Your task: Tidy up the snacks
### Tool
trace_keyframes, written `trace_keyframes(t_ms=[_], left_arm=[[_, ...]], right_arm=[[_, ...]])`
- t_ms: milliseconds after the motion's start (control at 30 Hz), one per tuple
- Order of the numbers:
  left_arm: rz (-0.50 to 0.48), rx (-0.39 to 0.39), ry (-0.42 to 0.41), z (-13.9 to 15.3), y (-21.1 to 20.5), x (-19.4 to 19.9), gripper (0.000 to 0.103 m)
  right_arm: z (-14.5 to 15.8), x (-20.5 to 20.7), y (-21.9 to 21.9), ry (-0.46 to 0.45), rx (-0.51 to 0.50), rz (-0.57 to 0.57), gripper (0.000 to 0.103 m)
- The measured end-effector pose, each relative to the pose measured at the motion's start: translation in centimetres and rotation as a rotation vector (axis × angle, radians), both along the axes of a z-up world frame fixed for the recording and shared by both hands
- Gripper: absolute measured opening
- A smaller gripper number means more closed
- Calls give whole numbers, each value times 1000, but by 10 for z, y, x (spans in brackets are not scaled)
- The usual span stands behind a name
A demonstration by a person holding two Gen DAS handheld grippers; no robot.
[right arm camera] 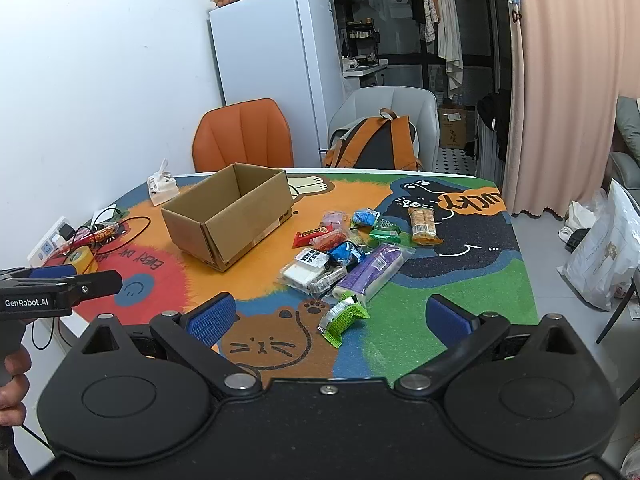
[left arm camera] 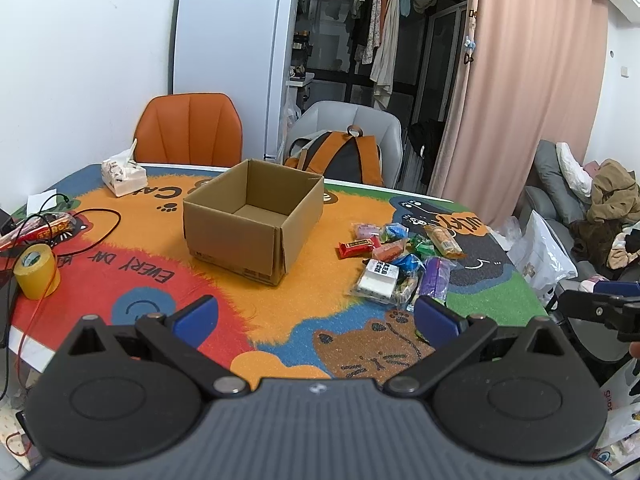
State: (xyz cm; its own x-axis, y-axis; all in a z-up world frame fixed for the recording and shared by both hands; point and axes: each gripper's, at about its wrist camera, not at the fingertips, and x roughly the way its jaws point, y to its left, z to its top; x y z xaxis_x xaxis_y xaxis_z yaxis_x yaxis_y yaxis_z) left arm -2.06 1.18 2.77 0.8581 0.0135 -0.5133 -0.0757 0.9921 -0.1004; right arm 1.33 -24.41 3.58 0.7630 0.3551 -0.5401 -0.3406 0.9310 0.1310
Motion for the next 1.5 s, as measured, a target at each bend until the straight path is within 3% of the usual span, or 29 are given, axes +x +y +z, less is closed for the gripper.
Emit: trace_keyframes(t_ms=[1067, 1500], left_arm=[[1, -5, -13, -6, -3, 2, 103], [-17, -94, -50, -32, -1, 16, 103]], right_arm=[[-12, 3, 1, 7, 1, 11, 103], [-40, 14, 0, -4, 59, 68, 103]])
